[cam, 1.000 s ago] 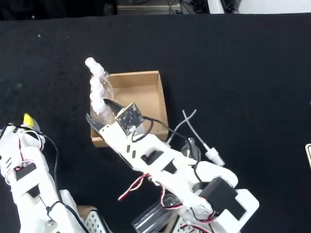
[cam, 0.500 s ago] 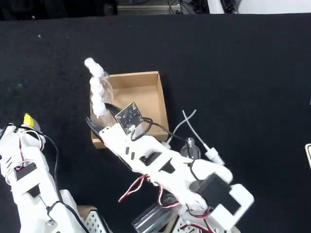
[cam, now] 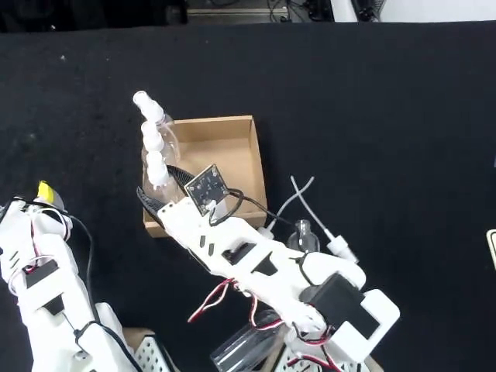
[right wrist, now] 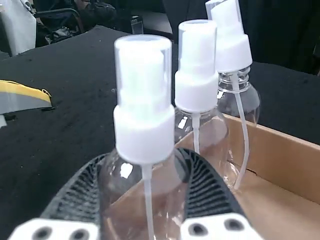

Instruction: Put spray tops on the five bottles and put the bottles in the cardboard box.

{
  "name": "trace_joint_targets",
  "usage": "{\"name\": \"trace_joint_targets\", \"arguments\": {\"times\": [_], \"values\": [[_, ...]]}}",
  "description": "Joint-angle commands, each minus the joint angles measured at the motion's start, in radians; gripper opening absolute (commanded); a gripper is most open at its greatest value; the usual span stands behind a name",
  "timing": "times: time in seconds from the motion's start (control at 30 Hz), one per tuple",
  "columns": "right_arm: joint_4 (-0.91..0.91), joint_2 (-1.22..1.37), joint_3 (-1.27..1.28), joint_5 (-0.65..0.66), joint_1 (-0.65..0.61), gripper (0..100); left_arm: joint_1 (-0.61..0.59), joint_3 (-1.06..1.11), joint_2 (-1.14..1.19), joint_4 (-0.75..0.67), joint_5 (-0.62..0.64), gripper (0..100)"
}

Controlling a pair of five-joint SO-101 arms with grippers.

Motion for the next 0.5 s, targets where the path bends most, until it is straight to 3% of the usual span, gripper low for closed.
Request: {"name": "trace_joint_targets", "arguments": {"times": [0.0, 0.37, 0.47], "values": [[-0.031, -0.002, -0.041, -0.009, -0.021, 1.2, 0.004, -0.021, -0.017, -0.021, 0.000, 20], [-0.029, -0.002, -0.031, -0.009, -0.023, 1.5, 0.004, -0.021, -0.017, -0.021, 0.000, 20], [-0.029, -0.002, -0.031, -0.009, -0.023, 7.6, 0.004, -0.021, -0.017, -0.021, 0.000, 20]]}}
